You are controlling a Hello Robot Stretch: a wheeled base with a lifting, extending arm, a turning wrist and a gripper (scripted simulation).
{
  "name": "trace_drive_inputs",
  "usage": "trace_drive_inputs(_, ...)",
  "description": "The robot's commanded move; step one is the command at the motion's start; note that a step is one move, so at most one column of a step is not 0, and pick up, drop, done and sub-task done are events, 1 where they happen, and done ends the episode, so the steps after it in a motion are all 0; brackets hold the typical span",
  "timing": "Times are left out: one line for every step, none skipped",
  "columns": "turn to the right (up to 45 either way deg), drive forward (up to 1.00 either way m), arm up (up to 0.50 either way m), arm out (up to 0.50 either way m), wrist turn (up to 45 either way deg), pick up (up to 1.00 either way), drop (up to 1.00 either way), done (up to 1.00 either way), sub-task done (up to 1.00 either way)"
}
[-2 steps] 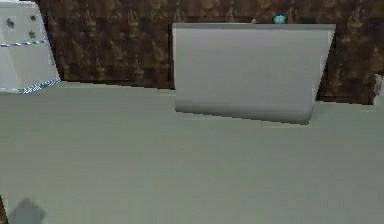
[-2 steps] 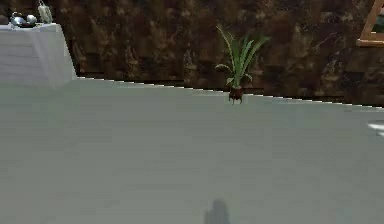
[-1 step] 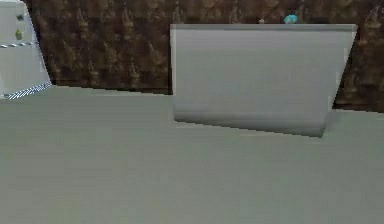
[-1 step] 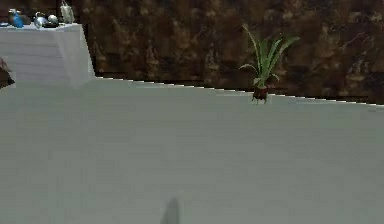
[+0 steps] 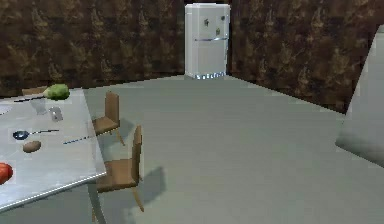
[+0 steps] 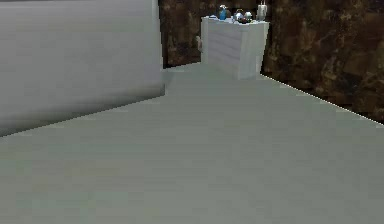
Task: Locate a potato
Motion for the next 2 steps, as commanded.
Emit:
trace_drive_inputs(-3.0, 0.00, 0.00, 0.00, 0.0, 0.00, 0.00, 0.00, 0.00)
trace_drive_inputs(0.0, 0.55, 0.00, 0.00, 0.0, 0.00, 0.00, 0.00, 0.00)
